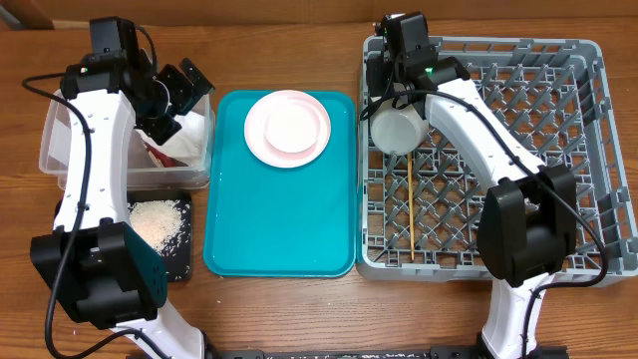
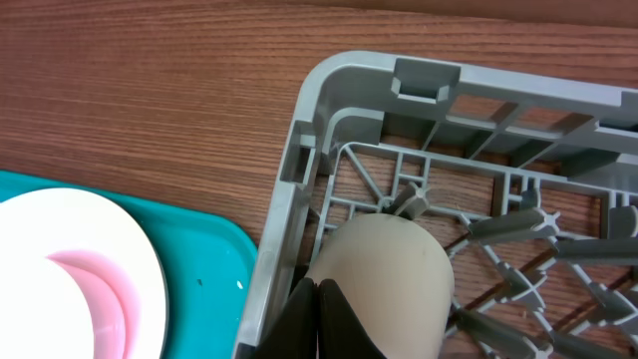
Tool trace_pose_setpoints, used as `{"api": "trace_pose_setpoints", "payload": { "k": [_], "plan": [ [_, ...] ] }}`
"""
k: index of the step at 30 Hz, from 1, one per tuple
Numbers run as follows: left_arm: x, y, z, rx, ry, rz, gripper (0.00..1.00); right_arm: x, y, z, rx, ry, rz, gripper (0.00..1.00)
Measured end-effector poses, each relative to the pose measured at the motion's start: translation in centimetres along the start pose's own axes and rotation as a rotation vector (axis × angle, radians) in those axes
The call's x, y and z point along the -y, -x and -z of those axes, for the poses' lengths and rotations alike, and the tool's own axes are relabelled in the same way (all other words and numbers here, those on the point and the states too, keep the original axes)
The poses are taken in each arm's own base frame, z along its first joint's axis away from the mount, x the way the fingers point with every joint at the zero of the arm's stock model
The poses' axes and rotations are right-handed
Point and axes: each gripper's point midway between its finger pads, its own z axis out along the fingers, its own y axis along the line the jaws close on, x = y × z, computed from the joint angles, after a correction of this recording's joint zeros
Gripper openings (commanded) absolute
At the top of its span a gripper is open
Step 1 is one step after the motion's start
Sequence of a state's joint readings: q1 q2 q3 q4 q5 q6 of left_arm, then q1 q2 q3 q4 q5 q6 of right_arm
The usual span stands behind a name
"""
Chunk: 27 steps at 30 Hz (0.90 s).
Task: Sort waste into correct bins and load items into the dishwasher
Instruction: 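Push the white bowl toward the rack's back-left corner with the right gripper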
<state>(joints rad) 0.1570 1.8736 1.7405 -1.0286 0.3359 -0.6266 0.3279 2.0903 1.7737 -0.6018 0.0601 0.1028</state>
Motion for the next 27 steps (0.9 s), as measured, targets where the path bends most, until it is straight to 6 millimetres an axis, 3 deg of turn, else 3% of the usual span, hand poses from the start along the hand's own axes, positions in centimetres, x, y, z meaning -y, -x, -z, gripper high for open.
{"api": "trace_pose_setpoints", "payload": {
  "k": [13, 18, 22, 27],
  "plan": [
    [0.0, 0.0, 0.0, 0.000, 0.000, 0.000, 1.00, 0.3, -2.4, 0.4, -0.107, -0.017, 0.004, 0.04],
    [0.0, 0.0, 0.0, 0.000, 0.000, 0.000, 1.00, 0.9, -0.8, -0.4, -0.033, -0.060, 0.004, 0.05],
    [0.0, 0.0, 0.0, 0.000, 0.000, 0.000, 1.00, 1.4, 1.6, -0.5, 0.071, -0.108, -0.001, 0.05],
    [0.0, 0.0, 0.0, 0.000, 0.000, 0.000, 1.00, 1.8, 2.4, -0.4, 0.106, -0.131, -0.006, 0.09]
  ]
}}
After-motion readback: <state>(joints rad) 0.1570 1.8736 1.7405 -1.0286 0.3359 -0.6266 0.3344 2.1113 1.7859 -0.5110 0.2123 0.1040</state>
